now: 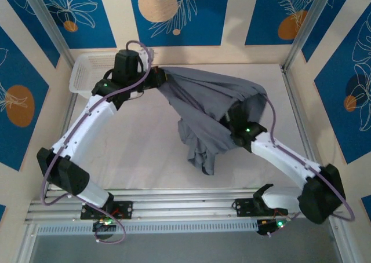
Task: Fold the inside-out t-shirt
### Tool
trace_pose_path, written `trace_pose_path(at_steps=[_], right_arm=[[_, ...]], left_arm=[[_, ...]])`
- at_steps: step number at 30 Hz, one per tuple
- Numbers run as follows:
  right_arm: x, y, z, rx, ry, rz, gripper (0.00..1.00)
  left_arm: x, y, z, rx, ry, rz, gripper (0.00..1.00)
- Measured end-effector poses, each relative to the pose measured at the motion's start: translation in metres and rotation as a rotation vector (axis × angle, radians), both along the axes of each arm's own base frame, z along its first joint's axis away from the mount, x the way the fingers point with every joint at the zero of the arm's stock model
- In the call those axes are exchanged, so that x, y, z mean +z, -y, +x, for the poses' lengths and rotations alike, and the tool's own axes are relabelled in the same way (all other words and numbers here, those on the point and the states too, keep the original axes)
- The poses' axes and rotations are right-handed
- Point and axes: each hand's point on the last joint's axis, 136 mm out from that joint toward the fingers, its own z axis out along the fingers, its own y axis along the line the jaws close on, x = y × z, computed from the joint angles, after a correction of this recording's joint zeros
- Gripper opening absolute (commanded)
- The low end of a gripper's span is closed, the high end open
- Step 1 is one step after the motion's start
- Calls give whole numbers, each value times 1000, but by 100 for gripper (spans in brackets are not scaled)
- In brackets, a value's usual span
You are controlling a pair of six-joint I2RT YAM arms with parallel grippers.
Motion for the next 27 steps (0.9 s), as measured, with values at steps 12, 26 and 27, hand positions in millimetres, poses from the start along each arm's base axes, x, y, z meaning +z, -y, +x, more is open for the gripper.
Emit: trace_pose_path(at_steps=[12,26,27], right_arm=[[90,41,5,-114,181,226,0],[58,23,12,-93,75,187,0],[55,21,11,-87,66,183,0]], left_arm=[[-164,-52,-22,144,-343,108,49],[72,105,-142,-592,225,-146,79],[73,116,-149,-638,231,-151,78]])
